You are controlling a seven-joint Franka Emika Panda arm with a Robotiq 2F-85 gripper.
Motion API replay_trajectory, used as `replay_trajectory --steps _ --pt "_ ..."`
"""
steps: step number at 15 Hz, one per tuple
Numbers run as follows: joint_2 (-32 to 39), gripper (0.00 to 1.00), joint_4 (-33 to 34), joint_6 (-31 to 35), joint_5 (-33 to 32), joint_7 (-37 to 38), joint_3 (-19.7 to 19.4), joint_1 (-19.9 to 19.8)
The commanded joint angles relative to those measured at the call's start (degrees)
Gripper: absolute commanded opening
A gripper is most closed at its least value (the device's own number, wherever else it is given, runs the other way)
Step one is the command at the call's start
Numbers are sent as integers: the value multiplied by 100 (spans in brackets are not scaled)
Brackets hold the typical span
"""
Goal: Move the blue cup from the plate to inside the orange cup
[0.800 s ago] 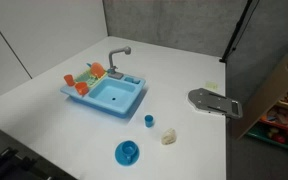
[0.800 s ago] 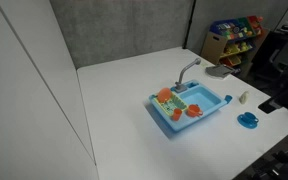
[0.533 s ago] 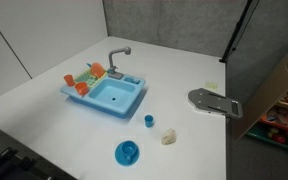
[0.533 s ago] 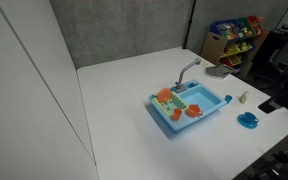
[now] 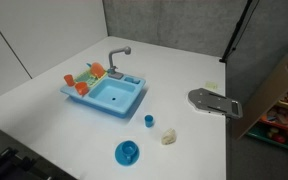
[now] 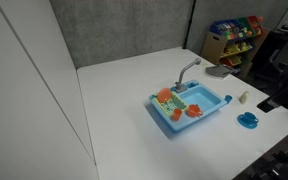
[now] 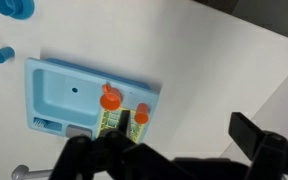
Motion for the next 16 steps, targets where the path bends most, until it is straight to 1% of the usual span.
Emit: replay_trajectory --steps 1,5,10,16 --pt "229 100 304 -168 -95 272 -34 -156" --pt "439 100 579 -323 -117 504 -30 -351" --pt "749 100 985 -674 -172 779 -88 -642" --pt "1078 100 1343 -923 -73 768 -494 -946"
